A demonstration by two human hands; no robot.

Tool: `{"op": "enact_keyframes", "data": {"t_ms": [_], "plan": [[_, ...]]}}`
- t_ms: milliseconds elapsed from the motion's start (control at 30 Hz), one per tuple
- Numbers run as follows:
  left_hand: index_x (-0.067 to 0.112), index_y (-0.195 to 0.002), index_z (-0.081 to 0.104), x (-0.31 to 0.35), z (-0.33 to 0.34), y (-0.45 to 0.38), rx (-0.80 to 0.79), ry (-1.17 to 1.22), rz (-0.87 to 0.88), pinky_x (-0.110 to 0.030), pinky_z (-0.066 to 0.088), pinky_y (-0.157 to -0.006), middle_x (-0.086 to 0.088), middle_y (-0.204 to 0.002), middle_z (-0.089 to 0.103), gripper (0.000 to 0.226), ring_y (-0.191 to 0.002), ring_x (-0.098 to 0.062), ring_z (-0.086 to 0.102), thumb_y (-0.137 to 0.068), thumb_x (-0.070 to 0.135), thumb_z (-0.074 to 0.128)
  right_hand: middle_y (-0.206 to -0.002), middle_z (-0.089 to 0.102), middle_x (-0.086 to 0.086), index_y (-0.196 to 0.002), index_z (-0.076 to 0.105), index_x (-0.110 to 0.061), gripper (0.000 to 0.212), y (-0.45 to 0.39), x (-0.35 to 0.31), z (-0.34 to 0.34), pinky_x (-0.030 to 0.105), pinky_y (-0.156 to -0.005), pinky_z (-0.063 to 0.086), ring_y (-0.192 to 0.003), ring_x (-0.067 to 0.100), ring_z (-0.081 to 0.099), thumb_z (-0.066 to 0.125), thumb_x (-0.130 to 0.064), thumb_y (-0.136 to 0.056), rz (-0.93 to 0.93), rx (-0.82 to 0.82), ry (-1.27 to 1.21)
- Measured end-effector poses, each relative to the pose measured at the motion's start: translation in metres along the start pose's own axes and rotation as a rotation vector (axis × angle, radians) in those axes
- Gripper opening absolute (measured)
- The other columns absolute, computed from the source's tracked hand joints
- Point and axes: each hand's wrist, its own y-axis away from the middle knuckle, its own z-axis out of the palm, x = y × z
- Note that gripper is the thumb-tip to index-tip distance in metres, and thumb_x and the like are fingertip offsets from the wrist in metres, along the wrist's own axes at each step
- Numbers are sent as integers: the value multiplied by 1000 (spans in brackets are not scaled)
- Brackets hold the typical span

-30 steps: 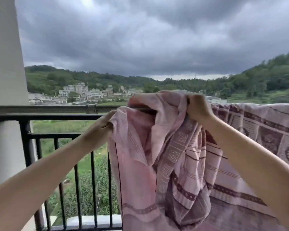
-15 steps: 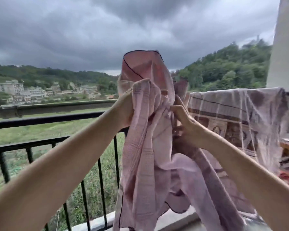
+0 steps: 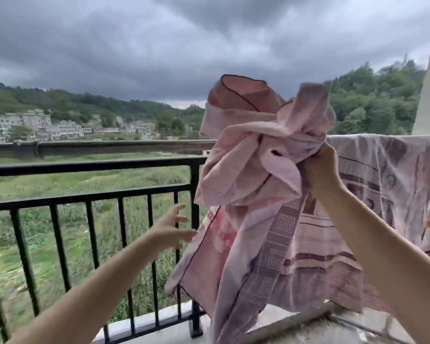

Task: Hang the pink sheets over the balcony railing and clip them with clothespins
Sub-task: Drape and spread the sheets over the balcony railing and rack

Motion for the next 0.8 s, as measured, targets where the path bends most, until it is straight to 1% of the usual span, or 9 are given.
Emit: {"op": "enact_keyframes", "data": {"t_ms": [100, 167, 267, 367, 467, 533, 633, 733, 800], "plan": [[28, -145, -1, -18, 71, -27, -186, -83, -98, -16, 47, -45, -18, -139, 41, 94, -58, -9, 57, -79, 21, 66, -78, 61, 7, -93, 59, 12, 20, 0, -13, -30, 29, -66, 45, -76, 15, 52, 58, 3, -76, -21, 49, 30], [19, -140, 28, -6, 100, -48, -62, 12, -44, -18, 41, -38, -12, -98, 65, 63, -45, -6, 48, -86, 23, 58, -71, 62, -5, -99, 59, 8, 21, 1, -20, -53, 21, -66, 46, -68, 6, 55, 52, 3, -80, -1, 56, 85], [4, -105, 59, 28, 114, -77, 8, 86, 0, -15, 39, -29, 2, -49, 50, 21, -26, -1, 44, -95, 14, 43, -49, 60, -27, -81, 57, -16, 22, -2, -26, -104, 7, -57, 45, -56, -4, 57, 48, 4, -84, 21, 139, 246], [4, -95, 56, 82, 98, -95, 103, 170, 177, -26, 52, -44, -3, -62, 53, 16, -39, -8, 55, -91, 0, 40, -50, 61, -31, -73, 60, -14, 19, 1, -35, -157, 13, -54, 40, -57, -1, 58, 53, -1, -84, -9, 231, 484], [10, -79, 55, 151, 83, -105, 317, -240, 604, -28, 32, -48, -7, -72, 54, 13, -64, -18, 50, -87, 4, 47, -89, 71, 22, -92, 64, 10, 28, 13, -48, -182, 31, -69, 40, -91, 35, 63, 58, -14, -80, -166, 242, 804], [-2, -87, 57, 203, 83, -106, 345, -317, 825, -31, 34, -58, -18, -83, 56, 16, -78, -25, 55, -90, 4, 43, -89, 65, 35, -87, 64, 13, 51, 24, -54, -183, 34, -66, 40, -89, 42, 62, 49, -31, -67, -290, 240, 923], [-16, -95, 53, 272, 86, -116, 291, -353, 1099, -24, 40, -72, -23, -94, 52, 20, -91, -31, 54, -90, -2, 39, -80, 65, 33, -78, 65, 12, 59, 37, -57, -166, 22, -53, 35, -78, 38, 62, 41, -39, -60, -283, 222, 902], [-13, -108, 51, 330, 61, -134, 330, -341, 1181, -30, 43, -89, -24, -114, 54, 27, -110, -30, 52, -88, -2, 36, -77, 67, 28, -74, 64, 8, 54, 34, -46, -133, 23, -62, 37, -80, 34, 64, 40, -38, -62, -230, 219, 804], [-10, -110, 50, 365, 24, -152, 380, -306, 1212, -22, 42, -89, -26, -119, 53, 31, -113, -30, 51, -84, 0, 35, -53, 67, -1, -57, 62, -10, 36, 25, -41, -99, 7, -53, 30, -67, 4, 66, 43, -40, -60, -268, 202, 751]]}}
